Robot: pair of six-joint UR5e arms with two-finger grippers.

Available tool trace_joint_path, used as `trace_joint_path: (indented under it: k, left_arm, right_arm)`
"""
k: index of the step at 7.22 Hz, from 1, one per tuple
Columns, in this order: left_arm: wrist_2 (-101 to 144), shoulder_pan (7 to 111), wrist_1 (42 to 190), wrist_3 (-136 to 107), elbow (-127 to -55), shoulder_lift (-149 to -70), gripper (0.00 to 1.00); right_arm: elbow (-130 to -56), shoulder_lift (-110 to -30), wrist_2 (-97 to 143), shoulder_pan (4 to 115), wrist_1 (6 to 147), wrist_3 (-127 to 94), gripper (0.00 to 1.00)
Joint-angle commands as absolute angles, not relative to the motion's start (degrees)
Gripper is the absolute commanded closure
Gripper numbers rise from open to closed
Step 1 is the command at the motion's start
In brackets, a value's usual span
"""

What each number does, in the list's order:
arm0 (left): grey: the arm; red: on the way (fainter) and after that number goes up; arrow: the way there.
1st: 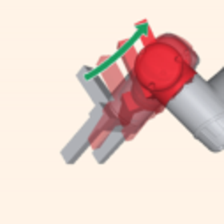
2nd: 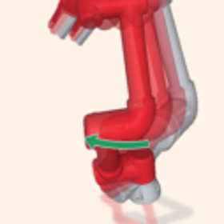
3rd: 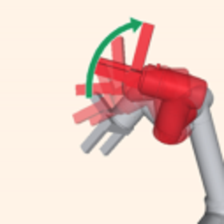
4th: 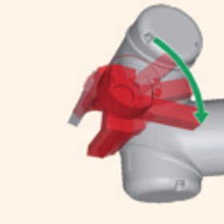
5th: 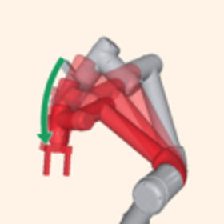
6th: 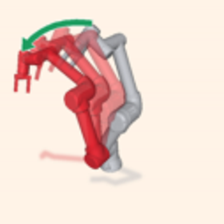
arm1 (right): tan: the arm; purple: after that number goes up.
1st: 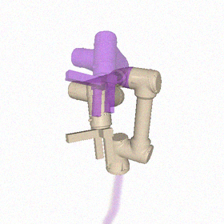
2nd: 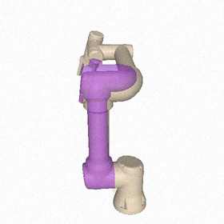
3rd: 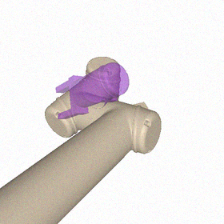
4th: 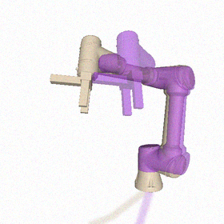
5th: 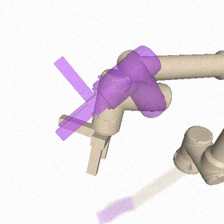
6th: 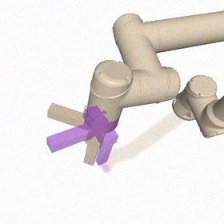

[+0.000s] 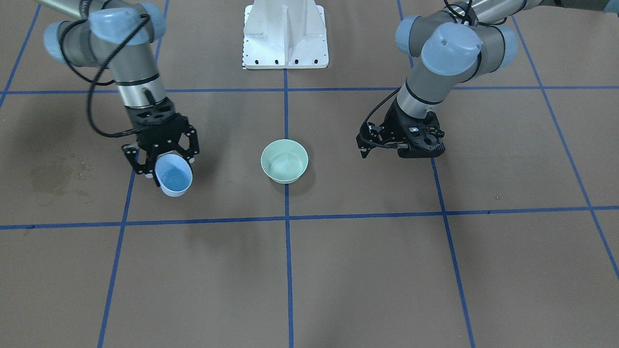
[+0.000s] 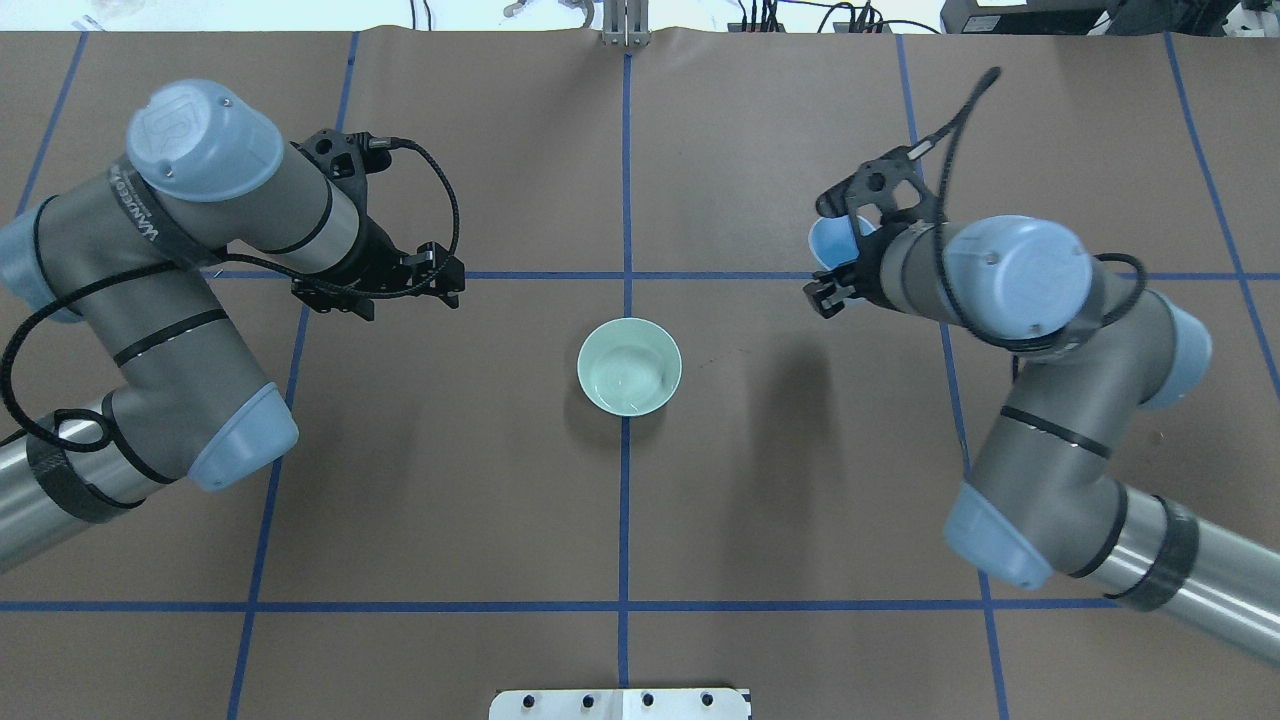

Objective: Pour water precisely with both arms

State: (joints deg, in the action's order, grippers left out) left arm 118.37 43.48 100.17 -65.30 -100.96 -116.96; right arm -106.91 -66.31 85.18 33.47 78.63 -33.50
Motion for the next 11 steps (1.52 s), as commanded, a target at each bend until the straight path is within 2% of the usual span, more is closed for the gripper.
trace_joint_path:
  k: [1,5,6,7,11]
  left_arm:
    - [120.1,47.2,100.0,-54.8,-100.6,-114.3,0.00]
    - [124.3,50.0,100.1,-50.2,-99.5,-113.1,0.00]
    - [124.6,50.0,100.1,-50.3,-99.5,-113.0,0.00]
    - [124.6,50.1,100.1,-50.4,-99.6,-112.7,0.00]
    - [124.7,50.5,100.2,-50.4,-99.7,-112.1,0.00]
  right_arm:
    - [-105.7,-56.5,77.4,26.1,93.9,-34.6,0.58]
    - [-99.7,-47.2,65.5,19.5,110.5,-33.9,0.59]
    - [-95.2,-44.1,65.0,18.8,112.0,-33.8,0.59]
    - [-90.2,-41.1,61.7,18.2,112.3,-32.8,0.62]
    - [-88.8,-39.7,57.8,17.3,116.0,-14.9,0.75]
